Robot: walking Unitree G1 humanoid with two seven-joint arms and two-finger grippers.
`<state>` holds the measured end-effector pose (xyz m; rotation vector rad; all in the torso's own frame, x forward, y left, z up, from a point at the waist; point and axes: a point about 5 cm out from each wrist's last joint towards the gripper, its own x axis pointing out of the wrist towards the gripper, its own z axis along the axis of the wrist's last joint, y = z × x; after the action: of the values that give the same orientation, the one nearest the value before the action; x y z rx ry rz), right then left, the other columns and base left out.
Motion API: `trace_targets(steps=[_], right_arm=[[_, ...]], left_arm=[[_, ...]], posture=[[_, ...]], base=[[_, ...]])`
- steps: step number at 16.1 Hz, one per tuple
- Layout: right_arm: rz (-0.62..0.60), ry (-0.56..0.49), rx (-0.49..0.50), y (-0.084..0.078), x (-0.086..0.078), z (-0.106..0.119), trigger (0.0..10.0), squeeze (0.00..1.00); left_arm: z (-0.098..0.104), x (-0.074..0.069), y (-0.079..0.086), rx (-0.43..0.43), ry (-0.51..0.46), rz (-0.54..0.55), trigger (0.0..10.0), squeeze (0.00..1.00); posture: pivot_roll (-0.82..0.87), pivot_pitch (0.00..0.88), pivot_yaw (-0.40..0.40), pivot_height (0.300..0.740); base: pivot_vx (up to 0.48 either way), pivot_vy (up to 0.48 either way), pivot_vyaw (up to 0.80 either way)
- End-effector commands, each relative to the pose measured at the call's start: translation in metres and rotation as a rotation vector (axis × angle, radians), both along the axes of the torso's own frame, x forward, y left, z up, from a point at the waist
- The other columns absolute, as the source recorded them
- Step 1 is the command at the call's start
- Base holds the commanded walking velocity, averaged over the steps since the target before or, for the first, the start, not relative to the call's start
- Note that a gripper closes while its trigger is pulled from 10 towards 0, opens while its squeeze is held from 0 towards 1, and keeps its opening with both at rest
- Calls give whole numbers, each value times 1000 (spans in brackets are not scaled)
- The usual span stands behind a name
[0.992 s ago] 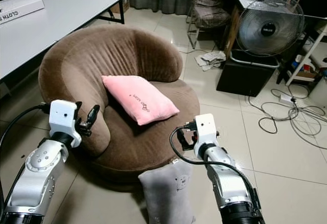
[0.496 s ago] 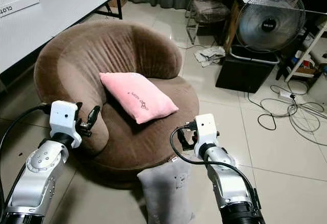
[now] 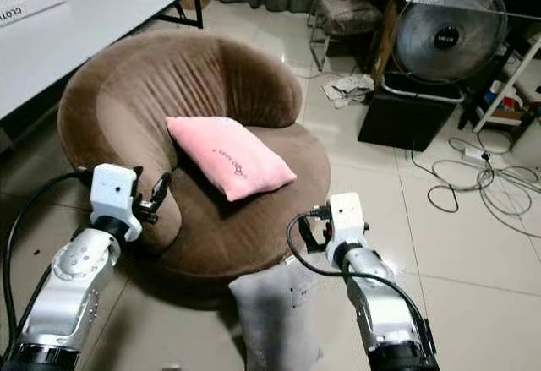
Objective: Move the pillow to the sofa from floor
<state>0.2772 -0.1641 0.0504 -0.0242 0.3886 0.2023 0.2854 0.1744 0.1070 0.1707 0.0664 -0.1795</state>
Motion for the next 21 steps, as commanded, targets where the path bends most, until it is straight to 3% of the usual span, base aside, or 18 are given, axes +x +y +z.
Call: trace_targets(steps=[1, 6, 18, 21], right_arm=[[-20, -18, -6, -6, 0, 5, 10000, 0], [-21, -15, -24, -9, 1, 6, 10000, 0], [-24, 9, -33, -7, -4, 0, 10000, 0], [-27, 10, -30, -7, -6, -1, 10000, 0]], left_arm=[[0, 2, -4, 9, -7, -6, 10000, 0], [-1, 5, -9, 5, -18, -4, 10000, 0], [-5, 0, -7, 7, 7, -17, 10000, 0], [-4, -1, -11, -7, 9, -46, 10000, 0]], posture=[[50, 0, -19, 670], [52, 0, -35, 630], [65, 0, -27, 630], [61, 0, -20, 630]], base=[[0, 0, 0], [0, 0, 0], [0, 0, 0], [280, 0, 0]])
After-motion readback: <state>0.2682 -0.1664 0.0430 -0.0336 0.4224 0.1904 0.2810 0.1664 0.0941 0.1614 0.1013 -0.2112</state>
